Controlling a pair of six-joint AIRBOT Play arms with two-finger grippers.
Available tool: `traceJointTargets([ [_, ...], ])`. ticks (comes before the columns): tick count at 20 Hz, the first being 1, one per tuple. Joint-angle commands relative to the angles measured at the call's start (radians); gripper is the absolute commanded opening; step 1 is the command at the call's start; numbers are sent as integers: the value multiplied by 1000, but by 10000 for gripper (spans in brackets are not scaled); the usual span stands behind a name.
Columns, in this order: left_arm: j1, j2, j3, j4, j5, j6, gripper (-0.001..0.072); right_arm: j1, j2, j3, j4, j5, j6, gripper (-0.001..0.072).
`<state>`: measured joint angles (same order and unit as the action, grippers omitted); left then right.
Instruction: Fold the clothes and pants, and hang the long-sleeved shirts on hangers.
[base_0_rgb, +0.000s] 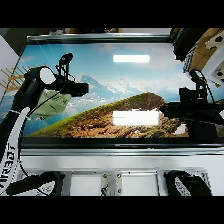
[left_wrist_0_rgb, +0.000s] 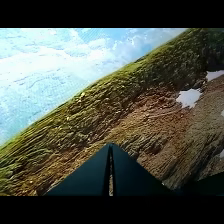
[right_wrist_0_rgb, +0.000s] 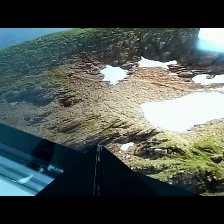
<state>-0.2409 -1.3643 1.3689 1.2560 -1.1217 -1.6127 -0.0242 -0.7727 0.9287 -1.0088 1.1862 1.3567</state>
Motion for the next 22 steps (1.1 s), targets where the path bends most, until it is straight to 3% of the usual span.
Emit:
traceJointTargets([
  [1, 0, 0, 0, 0, 0, 0, 13, 1, -1, 0, 0, 0, 0, 17],
  [13, 4, 0, 0, 29, 8, 15, 18, 1, -1, 0, 0, 0, 0, 17],
  [14, 17, 0, 8, 71, 2, 50, 287, 1, -1, 0, 0, 0, 0, 17],
  [15, 38, 0, 26, 145, -16, 51, 720, 1, -1, 0, 0, 0, 0, 18],
  [19, 161, 0, 37, 457, -40, -23, 697, 1, 0, 0, 0, 0, 0, 17],
  [22, 262, -5, -74, 532, 58, -72, 697, 1, -1, 0, 0, 0, 0, 17],
])
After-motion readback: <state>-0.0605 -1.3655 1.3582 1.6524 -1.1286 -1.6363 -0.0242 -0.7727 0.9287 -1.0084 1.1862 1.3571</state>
